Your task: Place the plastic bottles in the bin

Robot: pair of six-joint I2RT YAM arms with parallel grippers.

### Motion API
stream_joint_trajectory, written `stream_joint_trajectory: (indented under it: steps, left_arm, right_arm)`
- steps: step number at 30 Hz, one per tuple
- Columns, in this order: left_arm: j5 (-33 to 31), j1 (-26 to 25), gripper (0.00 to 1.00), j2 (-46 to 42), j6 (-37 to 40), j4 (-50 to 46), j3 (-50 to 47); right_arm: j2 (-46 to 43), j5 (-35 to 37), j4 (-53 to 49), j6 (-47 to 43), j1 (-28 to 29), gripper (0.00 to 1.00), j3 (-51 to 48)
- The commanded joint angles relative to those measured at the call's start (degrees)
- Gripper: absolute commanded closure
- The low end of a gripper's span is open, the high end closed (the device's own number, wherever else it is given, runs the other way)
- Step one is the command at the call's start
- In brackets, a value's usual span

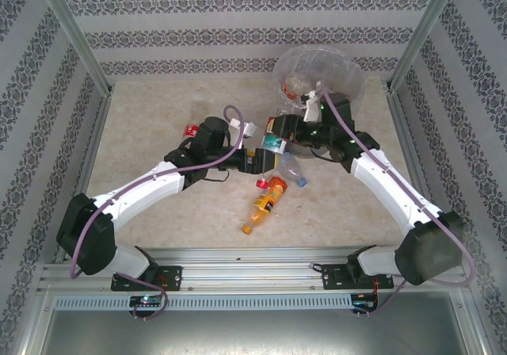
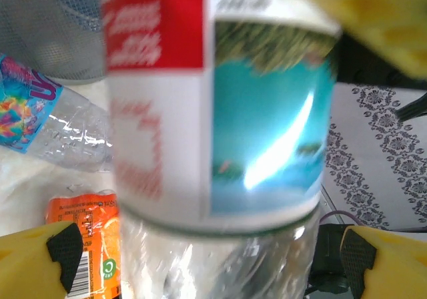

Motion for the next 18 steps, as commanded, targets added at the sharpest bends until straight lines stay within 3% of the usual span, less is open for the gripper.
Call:
stream_joint_trajectory:
  steps: [1, 7, 18]
  left_arm:
    - [-0.53, -0.42, 0.0, -2.9, 4.03, -3.29, 4.65]
    - [-5.79, 0.56, 0.0, -4.29, 8.83, -12.8, 9.15]
    - [-9.33, 5.96, 0.0, -5.95, 10.98, -19.78, 10.63]
  right_arm:
    - [-3.6, -0.68, -1.68, -2.74, -3.42, 0.45, 5.02]
    - [-4.4, 1.41, -7.12, -7.11, -8.87, 0.46, 14.03]
    - [5.4, 17.32, -14.67, -16.19, -14.83, 0.46, 33.41]
